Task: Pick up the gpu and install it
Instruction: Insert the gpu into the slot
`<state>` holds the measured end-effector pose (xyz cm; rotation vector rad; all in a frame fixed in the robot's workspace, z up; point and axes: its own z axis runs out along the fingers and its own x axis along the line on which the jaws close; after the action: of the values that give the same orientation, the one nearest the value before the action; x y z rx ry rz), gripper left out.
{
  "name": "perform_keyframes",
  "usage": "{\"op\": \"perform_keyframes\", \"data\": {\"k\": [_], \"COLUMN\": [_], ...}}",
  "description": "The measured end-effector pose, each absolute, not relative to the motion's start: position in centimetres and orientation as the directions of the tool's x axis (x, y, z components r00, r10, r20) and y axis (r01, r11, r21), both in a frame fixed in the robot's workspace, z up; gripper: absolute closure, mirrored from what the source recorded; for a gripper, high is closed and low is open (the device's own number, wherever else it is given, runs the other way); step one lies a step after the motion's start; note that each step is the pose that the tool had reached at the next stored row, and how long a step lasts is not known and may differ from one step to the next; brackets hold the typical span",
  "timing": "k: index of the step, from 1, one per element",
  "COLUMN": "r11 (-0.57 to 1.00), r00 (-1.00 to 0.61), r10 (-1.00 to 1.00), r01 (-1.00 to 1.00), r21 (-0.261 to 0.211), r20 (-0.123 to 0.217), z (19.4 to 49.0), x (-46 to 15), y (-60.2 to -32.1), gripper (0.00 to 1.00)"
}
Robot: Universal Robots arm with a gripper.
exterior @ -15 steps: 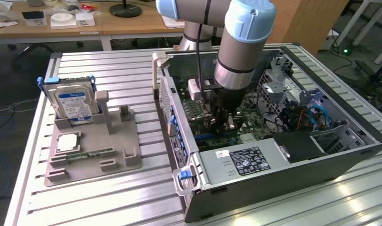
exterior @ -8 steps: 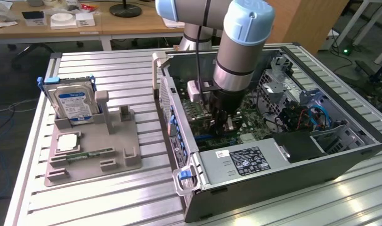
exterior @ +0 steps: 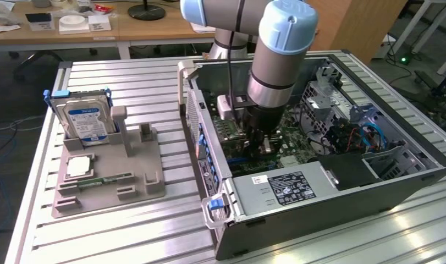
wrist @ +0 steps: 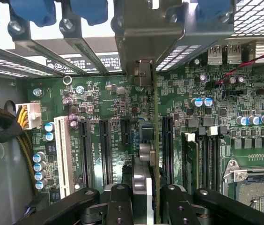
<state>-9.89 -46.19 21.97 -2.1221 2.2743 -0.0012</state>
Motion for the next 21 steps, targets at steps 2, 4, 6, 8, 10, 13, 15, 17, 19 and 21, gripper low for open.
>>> {"op": "perform_keyframes", "data": {"k": [2, 4, 6, 8, 10, 13, 15, 17, 19, 21], "r11": [0.069, 0.069, 0.069, 0.069, 0.069, 0.069, 0.069, 0.069, 0.069, 0.069], "r00": [-0.069, -0.069, -0.069, -0.069, -0.069, -0.069, -0.069, -0.069, -0.069, -0.069], "r10": [-0.997, -0.997, -0.997, -0.997, -0.997, -0.997, -0.997, -0.997, -0.997, -0.997], "r01": [-0.997, -0.997, -0.997, -0.997, -0.997, -0.997, -0.997, -0.997, -0.997, -0.997], "r21": [-0.022, -0.022, -0.022, -0.022, -0.021, -0.022, -0.022, -0.022, -0.022, -0.022], "r20": [-0.022, -0.022, -0.022, -0.022, -0.022, -0.022, -0.022, -0.022, -0.022, -0.023], "z": [21.94, 21.87, 21.8, 21.73, 21.69, 21.65, 21.65, 21.65, 21.65, 21.78], "x": [-9.97, -10.03, -10.03, -10.05, -10.05, -10.05, -10.05, -10.05, -10.05, -10.05], "y": [-46.18, -46.16, -46.16, -46.16, -46.16, -46.16, -46.16, -46.16, -46.16, -46.14], "gripper": [0.71, 0.71, 0.71, 0.71, 0.71, 0.71, 0.71, 0.71, 0.71, 0.71]}}
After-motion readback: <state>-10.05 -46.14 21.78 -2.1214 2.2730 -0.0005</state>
